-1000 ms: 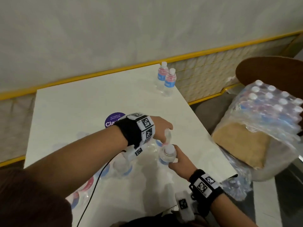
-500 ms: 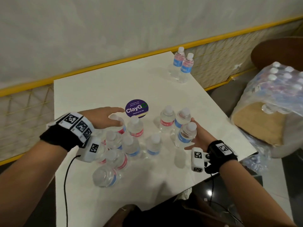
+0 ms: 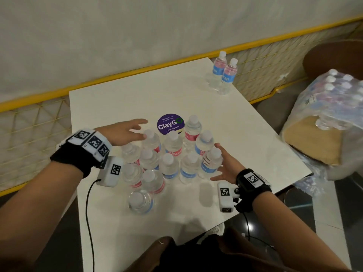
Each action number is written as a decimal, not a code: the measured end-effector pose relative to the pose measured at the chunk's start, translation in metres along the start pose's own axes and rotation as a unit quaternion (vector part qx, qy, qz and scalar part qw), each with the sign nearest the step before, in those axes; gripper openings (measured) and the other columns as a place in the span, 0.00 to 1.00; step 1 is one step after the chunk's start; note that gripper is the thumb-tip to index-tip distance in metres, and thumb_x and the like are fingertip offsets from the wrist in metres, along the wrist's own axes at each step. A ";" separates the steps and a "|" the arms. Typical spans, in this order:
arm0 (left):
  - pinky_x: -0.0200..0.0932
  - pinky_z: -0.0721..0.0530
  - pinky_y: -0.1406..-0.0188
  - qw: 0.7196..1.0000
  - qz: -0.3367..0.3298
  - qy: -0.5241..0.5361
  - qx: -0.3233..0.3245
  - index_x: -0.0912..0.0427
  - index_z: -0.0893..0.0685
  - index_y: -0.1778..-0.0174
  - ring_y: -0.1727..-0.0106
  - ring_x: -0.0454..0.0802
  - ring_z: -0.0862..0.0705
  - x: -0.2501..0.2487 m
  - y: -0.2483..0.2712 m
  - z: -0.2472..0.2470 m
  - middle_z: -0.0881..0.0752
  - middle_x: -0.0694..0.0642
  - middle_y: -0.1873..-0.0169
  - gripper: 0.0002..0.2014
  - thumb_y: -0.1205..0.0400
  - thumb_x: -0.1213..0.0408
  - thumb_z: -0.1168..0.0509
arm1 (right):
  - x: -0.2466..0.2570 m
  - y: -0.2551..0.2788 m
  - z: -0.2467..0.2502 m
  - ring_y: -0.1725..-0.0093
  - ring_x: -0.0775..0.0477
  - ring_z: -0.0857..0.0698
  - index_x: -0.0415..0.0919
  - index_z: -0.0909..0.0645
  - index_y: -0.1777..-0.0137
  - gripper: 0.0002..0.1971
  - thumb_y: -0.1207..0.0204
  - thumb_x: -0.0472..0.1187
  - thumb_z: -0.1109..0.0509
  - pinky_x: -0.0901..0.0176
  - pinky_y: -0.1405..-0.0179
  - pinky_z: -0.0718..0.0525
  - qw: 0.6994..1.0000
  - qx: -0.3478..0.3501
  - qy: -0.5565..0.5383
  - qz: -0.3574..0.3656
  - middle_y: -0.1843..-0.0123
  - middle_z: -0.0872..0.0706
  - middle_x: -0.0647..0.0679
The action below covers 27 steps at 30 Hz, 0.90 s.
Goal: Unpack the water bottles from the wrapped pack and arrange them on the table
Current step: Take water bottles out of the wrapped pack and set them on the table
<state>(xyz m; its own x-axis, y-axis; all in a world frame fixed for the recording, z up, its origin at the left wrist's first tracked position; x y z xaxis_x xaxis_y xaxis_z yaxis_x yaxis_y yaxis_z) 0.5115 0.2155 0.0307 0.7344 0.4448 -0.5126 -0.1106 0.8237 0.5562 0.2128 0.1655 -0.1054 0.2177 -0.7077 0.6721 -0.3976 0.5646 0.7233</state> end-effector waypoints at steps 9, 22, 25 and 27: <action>0.55 0.15 0.50 0.923 0.115 0.367 0.029 0.28 0.41 0.23 0.25 0.59 0.31 0.079 0.026 -0.061 0.37 0.42 0.23 0.51 0.45 0.21 0.36 | -0.002 -0.003 -0.032 0.33 0.39 0.20 0.56 0.27 0.31 0.22 0.20 0.63 0.45 0.41 0.49 0.17 0.998 0.055 -0.018 0.021 0.30 0.20 0.48; 0.56 0.22 0.38 0.865 0.093 0.488 -0.066 0.38 0.35 0.22 0.28 0.50 0.26 0.117 0.014 -0.085 0.28 0.41 0.25 0.31 0.21 0.32 0.53 | -0.019 -0.005 -0.070 0.26 0.42 0.28 0.68 0.37 0.25 0.30 0.26 0.73 0.46 0.33 0.43 0.19 0.999 0.026 0.015 -0.017 0.25 0.27 0.50; 0.58 0.20 0.41 0.859 0.103 0.496 -0.071 0.34 0.35 0.24 0.34 0.53 0.22 0.131 0.016 -0.097 0.23 0.45 0.31 0.22 0.16 0.44 0.45 | -0.027 0.005 -0.037 0.41 0.36 0.20 0.62 0.43 0.21 0.26 0.18 0.52 0.41 0.37 0.47 0.16 0.996 -0.029 0.074 -0.039 0.37 0.24 0.40; 0.60 0.20 0.40 0.890 0.067 0.444 -0.080 0.34 0.42 0.22 0.34 0.55 0.22 0.136 0.014 -0.101 0.21 0.53 0.34 0.33 0.16 0.68 0.39 | -0.049 0.017 -0.030 0.53 0.35 0.17 0.61 0.46 0.21 0.31 0.19 0.36 0.42 0.39 0.54 0.13 0.987 -0.002 0.136 -0.090 0.47 0.23 0.37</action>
<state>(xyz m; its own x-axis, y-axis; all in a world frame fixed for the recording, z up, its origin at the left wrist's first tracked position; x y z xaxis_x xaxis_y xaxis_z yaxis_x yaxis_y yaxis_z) 0.5425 0.3233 -0.0968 -0.1021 0.5865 -0.8035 -0.3032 0.7509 0.5866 0.2223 0.2225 -0.1216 0.5154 -0.6568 0.5504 -0.3280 0.4422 0.8348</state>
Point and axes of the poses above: each hand's wrist, its own y-axis away from the middle knuckle, its own z-axis out of the back of the hand, x = y × z, the point moved 10 cm from there along -y, towards the middle knuckle
